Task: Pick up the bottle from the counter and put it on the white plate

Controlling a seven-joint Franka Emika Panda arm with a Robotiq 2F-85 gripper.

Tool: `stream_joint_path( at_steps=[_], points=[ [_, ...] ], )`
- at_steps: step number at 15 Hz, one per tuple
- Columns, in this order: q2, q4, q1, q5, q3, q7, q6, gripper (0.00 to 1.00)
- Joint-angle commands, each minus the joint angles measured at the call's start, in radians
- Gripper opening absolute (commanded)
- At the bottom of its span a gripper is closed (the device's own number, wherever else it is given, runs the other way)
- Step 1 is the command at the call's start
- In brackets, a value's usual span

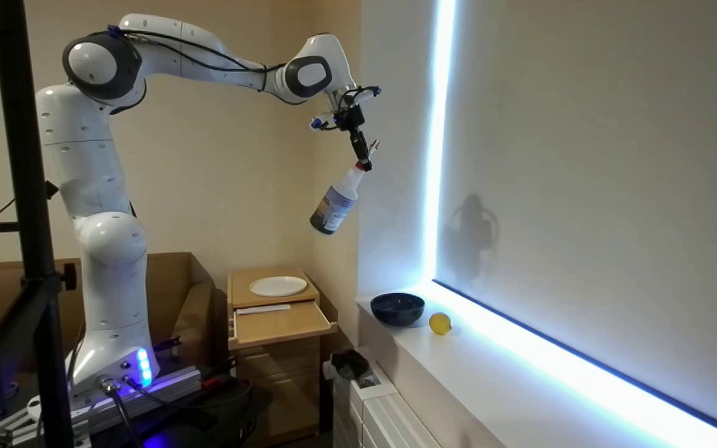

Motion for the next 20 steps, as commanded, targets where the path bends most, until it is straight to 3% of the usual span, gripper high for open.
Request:
stream_joint_path(
  at_steps=[1,2,8,11,14,15,16,19,20],
  points=[
    [0.008,0.005,-0.007,0.003,0.005,-0.003,-0.001,0.33],
    [0.011,0.005,-0.007,0.003,0.005,-0.003,0.001,0.08],
    [0.001,-0.065,0.105,-0.211,0.182,0.013,0.104,0.08],
    [0.033,-0.065,0.187,-0.217,0.269,0.014,0.196,0.08],
    [0.067,-0.050,0.236,-0.184,0.304,0.015,0.317,0.08],
    [0.058,-0.062,0.231,-0.198,0.301,0.028,0.260,0.08],
    [0.066,-0.062,0.242,-0.198,0.308,0.036,0.271,0.33],
    [0.071,-0.063,0.240,-0.198,0.301,0.036,0.267,0.33],
    [0.071,-0.063,0.238,-0.198,0.297,0.035,0.267,0.08]
  ],
)
